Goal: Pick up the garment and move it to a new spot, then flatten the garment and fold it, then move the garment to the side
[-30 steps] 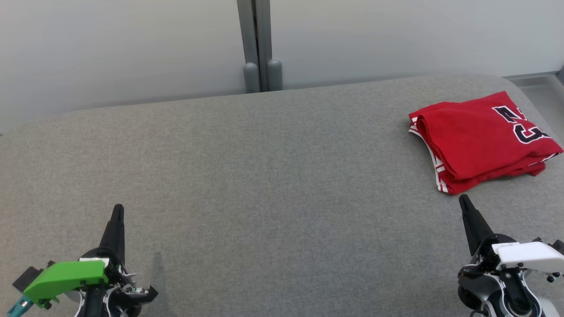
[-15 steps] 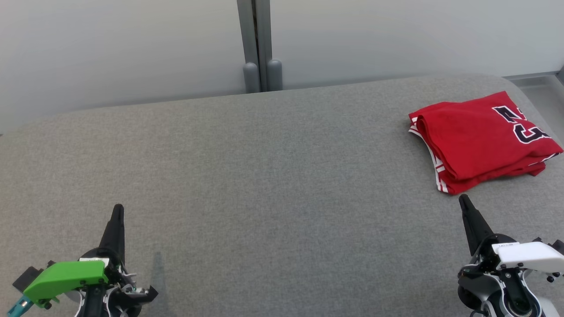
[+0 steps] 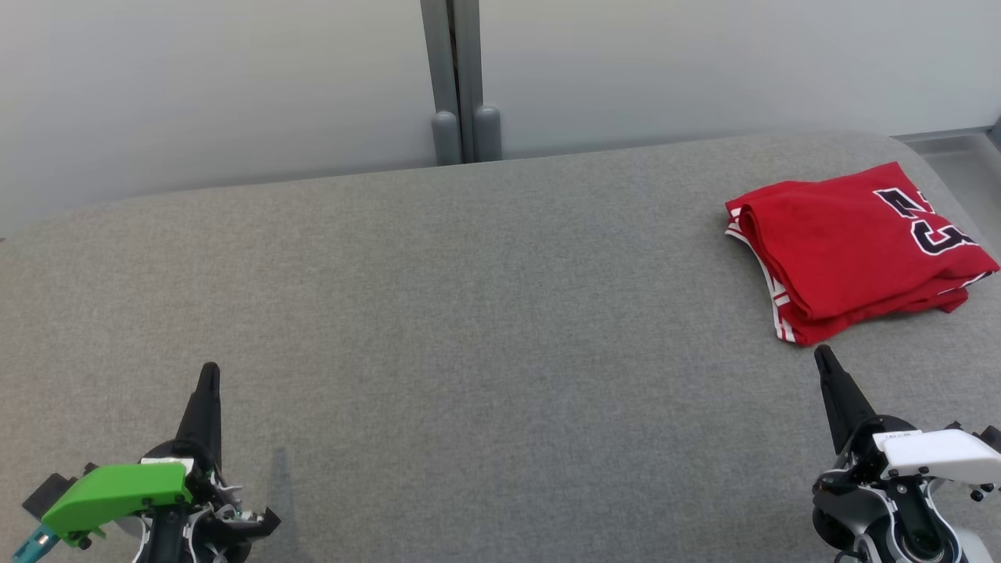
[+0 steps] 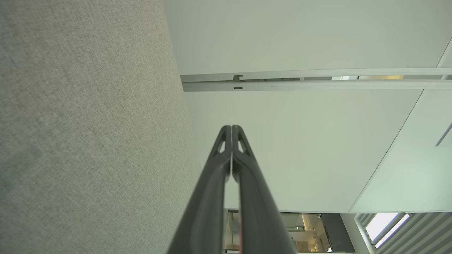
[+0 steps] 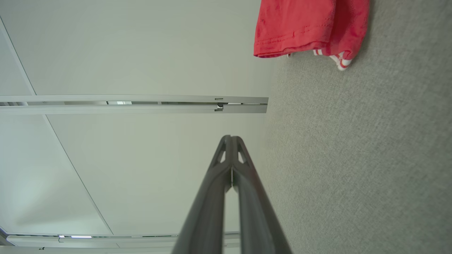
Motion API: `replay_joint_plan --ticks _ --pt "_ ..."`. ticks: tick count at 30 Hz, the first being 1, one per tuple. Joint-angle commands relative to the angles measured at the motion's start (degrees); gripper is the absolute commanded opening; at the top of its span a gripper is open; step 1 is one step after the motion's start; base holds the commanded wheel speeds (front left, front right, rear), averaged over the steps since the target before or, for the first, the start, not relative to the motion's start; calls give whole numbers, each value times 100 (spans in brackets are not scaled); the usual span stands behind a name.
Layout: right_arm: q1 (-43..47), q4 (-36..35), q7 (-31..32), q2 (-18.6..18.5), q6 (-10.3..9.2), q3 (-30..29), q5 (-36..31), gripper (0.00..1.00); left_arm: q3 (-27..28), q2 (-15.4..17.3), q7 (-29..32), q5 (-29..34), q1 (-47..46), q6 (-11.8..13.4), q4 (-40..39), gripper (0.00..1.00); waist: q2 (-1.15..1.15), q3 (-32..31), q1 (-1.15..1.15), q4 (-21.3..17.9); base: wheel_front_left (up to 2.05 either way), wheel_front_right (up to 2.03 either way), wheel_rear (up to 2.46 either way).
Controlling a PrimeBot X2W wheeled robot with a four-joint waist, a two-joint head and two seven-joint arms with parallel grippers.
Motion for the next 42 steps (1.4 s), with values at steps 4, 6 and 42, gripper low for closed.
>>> replay_joint_plan --ticks 4,6,42 --pt "-46 -20 16 -30 0 -9 21 0 14 24 25 -17 -51 -22 -8 0 0 0 0 0 0 0 0" --pt "-46 -20 16 -30 0 -9 21 0 14 24 25 -17 -51 -22 -8 0 0 0 0 0 0 0 0" --pt "-46 -21 15 -30 0 -9 21 0 8 24 21 -22 -51 -22 -9 0 0 0 0 0 0 0 0"
